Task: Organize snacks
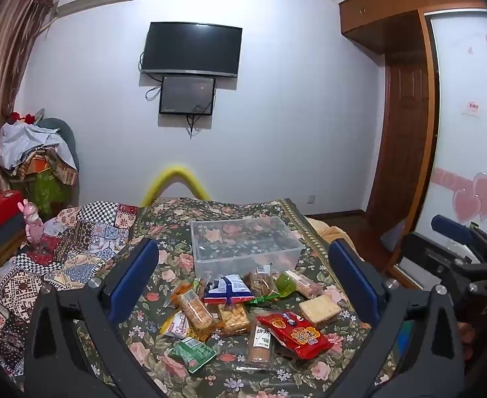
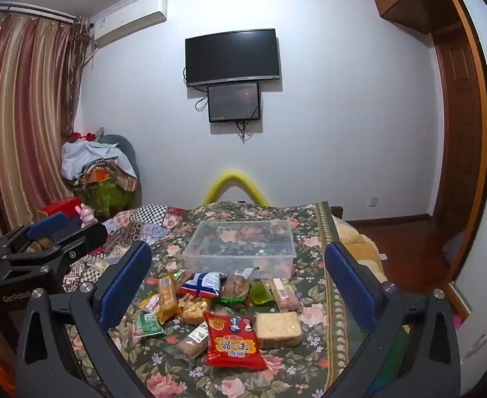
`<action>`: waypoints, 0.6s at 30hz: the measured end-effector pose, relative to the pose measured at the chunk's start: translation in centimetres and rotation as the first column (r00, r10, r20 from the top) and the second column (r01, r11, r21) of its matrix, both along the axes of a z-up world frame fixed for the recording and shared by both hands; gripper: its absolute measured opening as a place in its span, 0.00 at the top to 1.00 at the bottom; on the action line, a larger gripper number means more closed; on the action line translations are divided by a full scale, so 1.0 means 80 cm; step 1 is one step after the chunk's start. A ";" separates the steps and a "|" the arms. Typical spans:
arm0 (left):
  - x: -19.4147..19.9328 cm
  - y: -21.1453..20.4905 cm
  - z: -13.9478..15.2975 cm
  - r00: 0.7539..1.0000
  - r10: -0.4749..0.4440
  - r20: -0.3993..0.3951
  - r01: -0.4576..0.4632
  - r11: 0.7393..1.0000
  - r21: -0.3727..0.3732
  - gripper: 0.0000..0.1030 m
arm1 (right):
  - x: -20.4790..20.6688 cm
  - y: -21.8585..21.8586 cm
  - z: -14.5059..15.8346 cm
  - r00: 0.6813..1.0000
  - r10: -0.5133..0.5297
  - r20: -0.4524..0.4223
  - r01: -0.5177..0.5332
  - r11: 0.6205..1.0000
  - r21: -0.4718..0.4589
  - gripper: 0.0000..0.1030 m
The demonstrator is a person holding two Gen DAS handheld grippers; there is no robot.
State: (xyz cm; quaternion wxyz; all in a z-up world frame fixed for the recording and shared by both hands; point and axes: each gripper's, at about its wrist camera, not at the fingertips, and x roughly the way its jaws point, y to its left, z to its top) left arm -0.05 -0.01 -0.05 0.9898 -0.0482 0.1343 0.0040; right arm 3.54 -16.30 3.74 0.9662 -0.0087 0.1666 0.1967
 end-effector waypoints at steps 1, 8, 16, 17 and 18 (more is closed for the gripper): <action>-0.001 0.000 0.000 1.000 -0.002 -0.003 0.002 1.000 0.000 0.00 | 0.000 0.000 0.000 1.000 -0.001 -0.001 0.001 1.000 0.001 0.00; -0.002 0.000 0.003 1.000 0.003 -0.030 -0.003 1.000 0.011 0.00 | 0.000 -0.002 0.000 1.000 -0.001 0.005 0.001 1.000 0.011 0.00; 0.005 0.000 -0.004 1.000 0.018 -0.018 -0.017 1.000 0.004 0.00 | 0.002 -0.004 0.000 1.000 0.000 0.002 0.000 1.000 0.012 0.00; 0.004 0.000 -0.004 1.000 0.018 -0.016 -0.018 1.000 0.004 0.00 | 0.000 -0.003 0.001 1.000 0.001 0.003 -0.001 1.000 0.013 0.00; 0.003 0.000 -0.003 1.000 0.019 -0.014 -0.019 1.000 0.003 0.00 | -0.001 -0.002 0.002 1.000 0.002 0.003 -0.002 1.000 0.013 0.00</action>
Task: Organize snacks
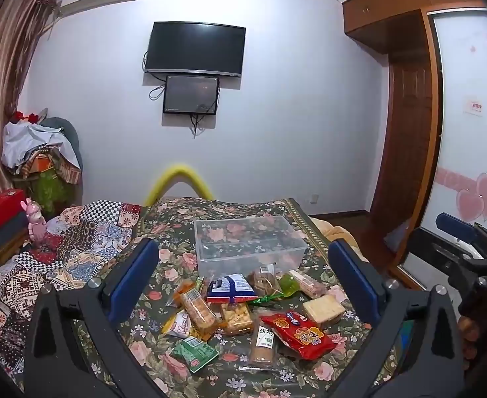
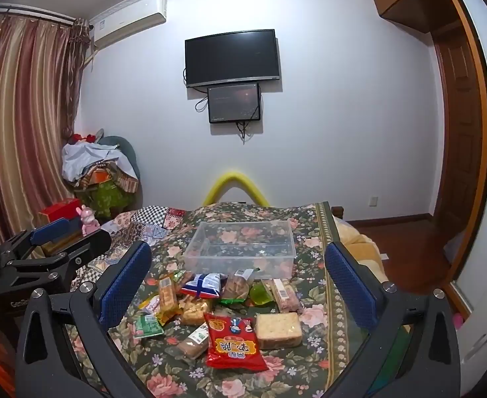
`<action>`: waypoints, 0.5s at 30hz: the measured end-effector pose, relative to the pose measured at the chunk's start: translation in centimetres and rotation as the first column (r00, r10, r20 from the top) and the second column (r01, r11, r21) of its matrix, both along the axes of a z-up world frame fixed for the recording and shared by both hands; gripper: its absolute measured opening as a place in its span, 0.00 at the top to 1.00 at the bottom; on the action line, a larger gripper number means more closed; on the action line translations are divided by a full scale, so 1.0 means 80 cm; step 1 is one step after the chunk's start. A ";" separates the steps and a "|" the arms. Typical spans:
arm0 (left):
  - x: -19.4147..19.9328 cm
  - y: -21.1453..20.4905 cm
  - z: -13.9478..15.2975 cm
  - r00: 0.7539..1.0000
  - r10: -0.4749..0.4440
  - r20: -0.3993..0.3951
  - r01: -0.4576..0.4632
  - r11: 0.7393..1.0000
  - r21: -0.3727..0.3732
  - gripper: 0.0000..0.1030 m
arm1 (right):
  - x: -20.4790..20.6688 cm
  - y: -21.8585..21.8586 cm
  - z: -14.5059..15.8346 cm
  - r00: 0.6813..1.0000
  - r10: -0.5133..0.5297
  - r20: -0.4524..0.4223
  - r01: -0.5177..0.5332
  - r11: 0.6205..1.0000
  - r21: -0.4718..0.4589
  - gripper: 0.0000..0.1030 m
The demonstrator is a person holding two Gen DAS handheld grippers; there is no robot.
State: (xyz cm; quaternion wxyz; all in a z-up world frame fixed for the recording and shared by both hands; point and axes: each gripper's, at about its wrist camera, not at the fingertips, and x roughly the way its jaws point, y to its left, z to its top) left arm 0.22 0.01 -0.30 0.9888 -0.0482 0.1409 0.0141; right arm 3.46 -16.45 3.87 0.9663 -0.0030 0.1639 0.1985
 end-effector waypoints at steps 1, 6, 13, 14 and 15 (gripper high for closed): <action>0.000 0.000 0.000 1.000 0.001 0.000 -0.001 1.000 0.000 0.00 | 0.000 0.003 -0.001 1.000 0.001 0.000 -0.001 1.000 -0.001 0.00; 0.000 0.000 0.000 1.000 0.005 0.003 -0.005 1.000 -0.003 0.00 | 0.001 0.003 -0.002 1.000 0.000 -0.002 0.000 1.000 0.000 0.00; -0.002 0.001 0.001 1.000 0.007 0.010 -0.007 1.000 -0.004 0.00 | 0.000 0.002 0.001 1.000 0.001 -0.001 -0.001 1.000 0.001 0.00; -0.003 0.002 0.002 1.000 0.009 0.012 -0.009 1.000 -0.004 0.00 | -0.001 0.003 0.001 1.000 0.001 -0.001 -0.001 1.000 0.001 0.00; -0.003 0.002 0.002 1.000 0.010 0.013 -0.010 1.000 -0.003 0.00 | -0.001 0.002 0.002 1.000 0.001 -0.001 -0.001 1.000 0.001 0.00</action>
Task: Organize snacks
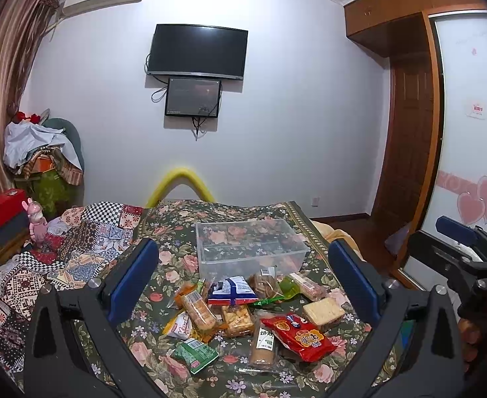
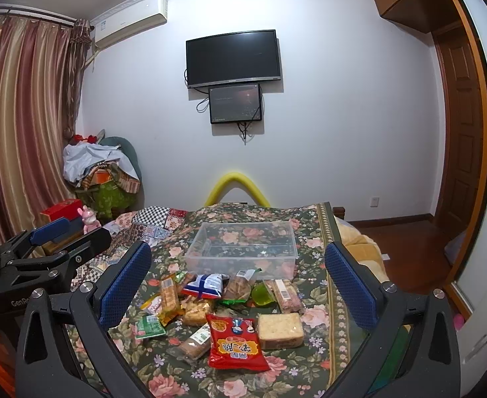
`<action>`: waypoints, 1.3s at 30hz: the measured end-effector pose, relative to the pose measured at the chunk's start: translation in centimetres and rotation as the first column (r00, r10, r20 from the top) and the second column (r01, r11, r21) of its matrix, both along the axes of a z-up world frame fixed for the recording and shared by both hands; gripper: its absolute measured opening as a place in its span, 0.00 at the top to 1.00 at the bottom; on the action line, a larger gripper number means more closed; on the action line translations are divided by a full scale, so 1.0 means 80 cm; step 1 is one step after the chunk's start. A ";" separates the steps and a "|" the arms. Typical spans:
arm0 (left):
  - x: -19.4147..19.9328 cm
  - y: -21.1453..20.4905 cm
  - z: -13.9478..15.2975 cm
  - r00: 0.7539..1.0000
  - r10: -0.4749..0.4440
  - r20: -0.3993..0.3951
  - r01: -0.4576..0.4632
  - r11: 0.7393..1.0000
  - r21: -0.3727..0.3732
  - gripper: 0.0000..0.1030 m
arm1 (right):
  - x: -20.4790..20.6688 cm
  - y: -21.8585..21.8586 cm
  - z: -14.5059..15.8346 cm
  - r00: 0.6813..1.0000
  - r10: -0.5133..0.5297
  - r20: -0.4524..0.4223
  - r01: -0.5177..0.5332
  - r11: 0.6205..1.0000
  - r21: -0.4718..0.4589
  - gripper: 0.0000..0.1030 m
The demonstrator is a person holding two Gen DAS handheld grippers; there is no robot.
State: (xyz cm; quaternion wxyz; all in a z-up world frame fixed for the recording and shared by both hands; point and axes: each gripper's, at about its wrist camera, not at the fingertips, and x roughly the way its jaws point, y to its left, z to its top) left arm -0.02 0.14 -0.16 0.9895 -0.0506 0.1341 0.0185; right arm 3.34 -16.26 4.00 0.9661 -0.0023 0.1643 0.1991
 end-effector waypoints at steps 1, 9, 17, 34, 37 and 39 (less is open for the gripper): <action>0.000 0.000 0.000 1.000 0.000 0.001 0.000 1.000 0.000 0.00 | 0.000 0.000 0.000 1.000 0.001 0.000 -0.001 1.000 0.000 0.00; -0.001 -0.001 0.001 1.000 0.006 0.008 -0.006 1.000 -0.002 0.00 | 0.000 0.000 0.001 1.000 0.001 0.001 -0.001 1.000 0.001 0.00; -0.003 -0.001 0.000 1.000 0.007 0.012 -0.007 1.000 0.000 0.00 | -0.001 0.002 0.002 1.000 0.002 -0.001 -0.002 1.000 0.002 0.00; -0.004 -0.005 0.002 1.000 0.004 0.018 -0.005 1.000 0.004 0.00 | -0.001 -0.001 -0.001 1.000 0.005 -0.004 -0.004 1.000 0.014 0.00; -0.004 -0.005 0.003 1.000 0.004 0.019 -0.004 1.000 0.004 0.00 | -0.001 -0.001 -0.001 1.000 0.004 -0.005 -0.004 1.000 0.015 0.00; -0.005 -0.006 0.003 1.000 0.005 0.021 -0.005 1.000 0.007 0.00 | -0.001 -0.001 -0.001 1.000 0.005 -0.006 -0.005 1.000 0.016 0.00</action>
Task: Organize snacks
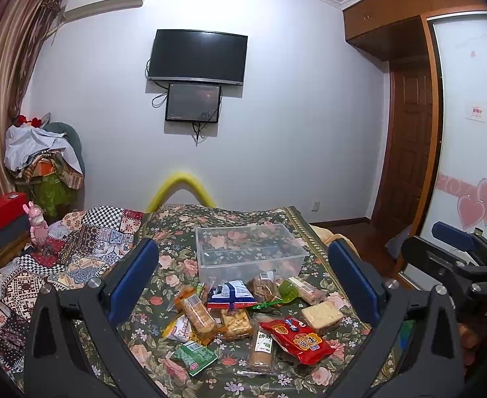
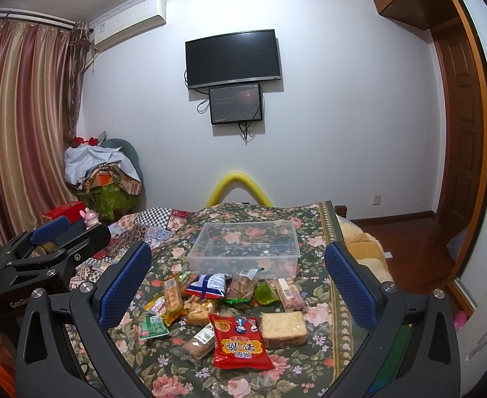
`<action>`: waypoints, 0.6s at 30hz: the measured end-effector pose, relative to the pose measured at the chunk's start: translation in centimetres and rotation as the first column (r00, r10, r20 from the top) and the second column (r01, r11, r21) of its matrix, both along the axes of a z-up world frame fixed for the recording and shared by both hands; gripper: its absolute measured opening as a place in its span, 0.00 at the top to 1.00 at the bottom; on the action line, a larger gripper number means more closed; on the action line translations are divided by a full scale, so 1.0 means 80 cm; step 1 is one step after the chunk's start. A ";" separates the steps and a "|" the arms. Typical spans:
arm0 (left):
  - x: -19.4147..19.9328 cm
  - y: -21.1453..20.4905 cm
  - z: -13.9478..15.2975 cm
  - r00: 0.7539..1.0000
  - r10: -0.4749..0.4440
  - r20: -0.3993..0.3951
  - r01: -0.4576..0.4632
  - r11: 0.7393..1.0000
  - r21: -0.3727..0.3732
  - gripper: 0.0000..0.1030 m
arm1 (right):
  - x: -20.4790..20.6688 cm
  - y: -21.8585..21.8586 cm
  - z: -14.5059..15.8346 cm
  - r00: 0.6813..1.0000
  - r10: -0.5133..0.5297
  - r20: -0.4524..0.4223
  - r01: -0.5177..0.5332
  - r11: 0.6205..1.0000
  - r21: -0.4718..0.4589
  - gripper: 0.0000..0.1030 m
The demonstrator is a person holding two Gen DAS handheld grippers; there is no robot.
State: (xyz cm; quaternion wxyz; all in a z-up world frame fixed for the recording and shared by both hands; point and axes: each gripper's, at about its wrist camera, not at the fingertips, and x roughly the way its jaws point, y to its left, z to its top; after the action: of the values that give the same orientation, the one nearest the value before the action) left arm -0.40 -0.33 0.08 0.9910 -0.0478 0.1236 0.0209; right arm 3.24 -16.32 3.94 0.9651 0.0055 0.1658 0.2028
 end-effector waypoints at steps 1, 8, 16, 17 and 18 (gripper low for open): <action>0.000 -0.001 0.000 1.000 -0.001 0.000 0.001 1.000 0.001 0.00 | 0.000 0.000 0.000 1.000 0.001 -0.002 -0.001 1.000 0.002 0.00; 0.001 -0.004 -0.002 1.000 -0.005 0.002 0.005 1.000 0.011 0.00 | 0.004 -0.001 -0.002 1.000 0.001 -0.010 -0.001 1.000 0.013 0.00; 0.011 -0.002 -0.012 0.999 -0.013 -0.032 0.014 1.000 0.018 0.00 | 0.013 -0.005 -0.011 1.000 0.000 -0.030 0.001 1.000 0.019 0.00; 0.014 -0.001 -0.016 0.999 -0.016 -0.042 0.016 1.000 0.016 0.00 | 0.017 -0.005 -0.014 0.999 -0.002 -0.037 0.003 1.000 0.015 0.00; 0.017 0.001 -0.020 0.998 -0.020 -0.056 0.021 1.000 0.014 0.00 | 0.017 -0.005 -0.015 0.999 -0.004 -0.039 0.004 1.000 0.013 0.00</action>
State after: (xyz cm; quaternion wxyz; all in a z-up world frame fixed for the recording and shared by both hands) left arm 0.96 -0.23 -1.54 0.9876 -0.0386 0.1515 0.0128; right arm 4.60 -16.70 2.76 0.9620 0.0163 0.1834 0.2018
